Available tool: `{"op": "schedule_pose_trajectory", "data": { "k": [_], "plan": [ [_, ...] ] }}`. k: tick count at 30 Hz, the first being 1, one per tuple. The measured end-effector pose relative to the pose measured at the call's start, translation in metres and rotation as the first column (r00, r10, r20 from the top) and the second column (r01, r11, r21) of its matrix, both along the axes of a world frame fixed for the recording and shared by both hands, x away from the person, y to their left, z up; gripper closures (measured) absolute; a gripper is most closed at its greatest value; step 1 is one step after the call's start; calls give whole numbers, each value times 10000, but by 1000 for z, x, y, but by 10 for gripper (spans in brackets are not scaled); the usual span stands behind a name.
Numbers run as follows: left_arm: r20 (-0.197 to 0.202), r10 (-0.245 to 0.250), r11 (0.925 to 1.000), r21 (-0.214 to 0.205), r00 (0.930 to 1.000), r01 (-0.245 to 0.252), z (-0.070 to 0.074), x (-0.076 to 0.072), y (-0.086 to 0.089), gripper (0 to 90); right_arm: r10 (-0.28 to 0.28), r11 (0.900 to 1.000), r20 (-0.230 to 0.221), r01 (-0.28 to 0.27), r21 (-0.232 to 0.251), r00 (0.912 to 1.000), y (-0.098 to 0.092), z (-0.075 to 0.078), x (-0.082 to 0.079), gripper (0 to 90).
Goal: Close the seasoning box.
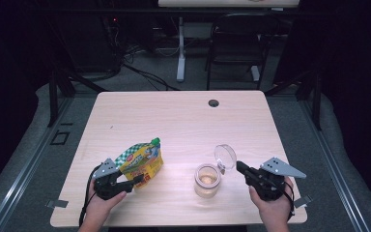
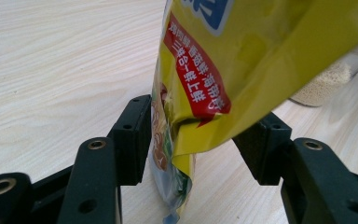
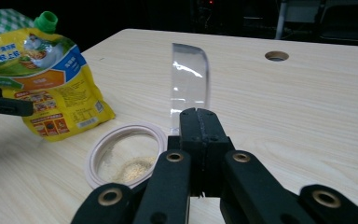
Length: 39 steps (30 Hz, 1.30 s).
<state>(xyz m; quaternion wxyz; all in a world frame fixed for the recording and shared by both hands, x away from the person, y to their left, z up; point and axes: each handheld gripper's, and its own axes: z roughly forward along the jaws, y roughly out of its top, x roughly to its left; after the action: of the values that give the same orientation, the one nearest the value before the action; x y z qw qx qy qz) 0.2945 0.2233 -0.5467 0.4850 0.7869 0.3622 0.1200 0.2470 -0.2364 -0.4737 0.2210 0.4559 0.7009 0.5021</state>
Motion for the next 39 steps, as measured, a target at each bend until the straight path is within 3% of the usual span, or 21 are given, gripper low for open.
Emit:
{"op": "schedule_pose_trajectory", "data": {
  "k": [17, 39],
  "plan": [
    [-22, -55, 9999, 84, 10000, 56, -1, -2, 0, 483, -369, 9991, -366, 376, 194, 9986, -5, -15, 13, 900],
    [29, 32, 10000, 24, 10000, -32, -1, -4, 2, 481, 412, 9991, -350, -413, -39, 9985, 19, -17, 13, 900]
  ]
}}
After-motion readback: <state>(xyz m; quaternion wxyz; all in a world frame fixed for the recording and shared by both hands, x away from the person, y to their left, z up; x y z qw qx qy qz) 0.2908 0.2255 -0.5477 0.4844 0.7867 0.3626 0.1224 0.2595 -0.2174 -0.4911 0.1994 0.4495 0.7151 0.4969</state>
